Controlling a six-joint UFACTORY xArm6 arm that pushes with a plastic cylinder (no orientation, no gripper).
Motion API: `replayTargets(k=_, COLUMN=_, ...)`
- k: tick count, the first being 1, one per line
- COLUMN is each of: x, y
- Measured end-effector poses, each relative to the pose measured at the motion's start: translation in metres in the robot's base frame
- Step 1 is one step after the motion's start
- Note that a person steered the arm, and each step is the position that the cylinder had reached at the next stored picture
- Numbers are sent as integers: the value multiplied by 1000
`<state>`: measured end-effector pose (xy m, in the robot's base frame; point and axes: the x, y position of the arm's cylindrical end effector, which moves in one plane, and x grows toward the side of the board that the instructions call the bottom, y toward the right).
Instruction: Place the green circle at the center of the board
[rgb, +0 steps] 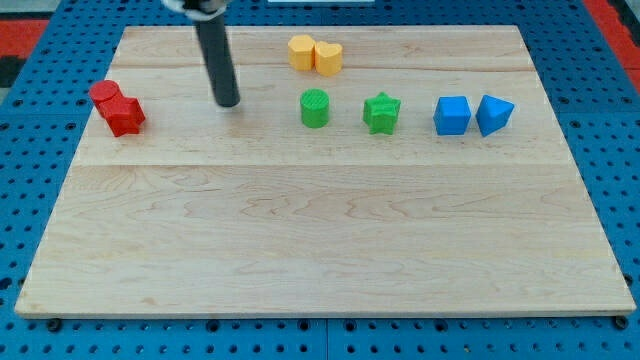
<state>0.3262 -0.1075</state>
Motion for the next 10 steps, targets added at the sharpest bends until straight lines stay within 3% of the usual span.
replayTargets(k=2, x=-14, y=67)
replayTargets(k=6, x=12, y=76)
replayTargets(k=8, x=-23, y=89)
replayTargets(k=10, x=4, y=102)
